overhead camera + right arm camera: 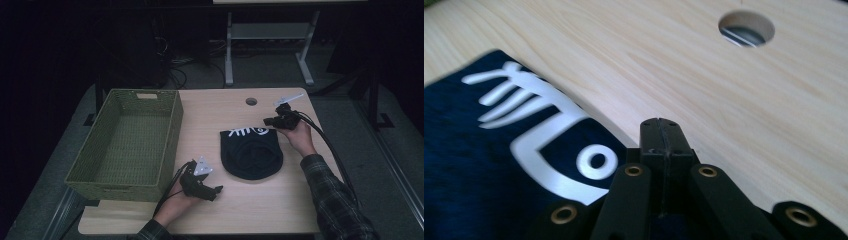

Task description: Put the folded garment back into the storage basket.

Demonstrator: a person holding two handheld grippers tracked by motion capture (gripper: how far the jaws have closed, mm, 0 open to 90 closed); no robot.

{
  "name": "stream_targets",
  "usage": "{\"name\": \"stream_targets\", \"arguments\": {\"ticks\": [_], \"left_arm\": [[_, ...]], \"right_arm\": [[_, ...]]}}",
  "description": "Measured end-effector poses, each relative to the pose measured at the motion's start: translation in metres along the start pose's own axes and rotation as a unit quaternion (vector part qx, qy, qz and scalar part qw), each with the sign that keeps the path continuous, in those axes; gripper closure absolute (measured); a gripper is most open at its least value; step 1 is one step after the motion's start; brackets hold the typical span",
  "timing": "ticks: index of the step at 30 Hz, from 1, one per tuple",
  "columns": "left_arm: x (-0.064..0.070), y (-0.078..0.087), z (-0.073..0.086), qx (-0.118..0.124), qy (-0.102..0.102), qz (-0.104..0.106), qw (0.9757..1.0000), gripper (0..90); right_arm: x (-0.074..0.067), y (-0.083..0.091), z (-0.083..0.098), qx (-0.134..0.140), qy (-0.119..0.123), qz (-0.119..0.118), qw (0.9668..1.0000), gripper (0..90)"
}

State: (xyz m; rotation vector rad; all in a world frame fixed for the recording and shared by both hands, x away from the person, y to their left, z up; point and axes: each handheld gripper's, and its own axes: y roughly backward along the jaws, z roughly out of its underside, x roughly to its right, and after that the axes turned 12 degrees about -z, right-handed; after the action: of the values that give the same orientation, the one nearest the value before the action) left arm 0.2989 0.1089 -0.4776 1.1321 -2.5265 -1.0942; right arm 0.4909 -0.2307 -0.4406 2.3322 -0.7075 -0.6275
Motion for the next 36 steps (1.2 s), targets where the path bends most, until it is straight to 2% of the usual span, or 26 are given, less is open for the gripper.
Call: {"name": "stream_targets", "arguments": {"ticks": [9,13,21,29,36], "left_arm": [[0.0,0.0,0.0,0.0,0.0,0.0,1.0,12.1],[0.0,0.0,0.0,0.0,-0.001,0.0,1.0,12.1],[0.0,0.0,0.0,0.001,0.0,0.0,1.0,12.1],[0.0,0.0,0.0,0.001,0.0,0.0,1.0,12.1],[0.0,0.0,0.0,0.001,0.0,0.001,1.0,12.1]], "right_arm": [[0.009,-0.01,0.007,-0.024,-0.008,0.007,0.9997,90.0],[0.01,-0.009,0.012,-0.036,-0.006,0.013,0.9992,90.0],[0.013,-0.003,0.023,-0.043,-0.008,0.01,0.999,90.0],[0.008,0.006,0.032,-0.046,-0.002,0.008,0.9989,89.9],[-0.001,0.013,0.041,-0.051,0.009,0.007,0.9986,89.9]]}}
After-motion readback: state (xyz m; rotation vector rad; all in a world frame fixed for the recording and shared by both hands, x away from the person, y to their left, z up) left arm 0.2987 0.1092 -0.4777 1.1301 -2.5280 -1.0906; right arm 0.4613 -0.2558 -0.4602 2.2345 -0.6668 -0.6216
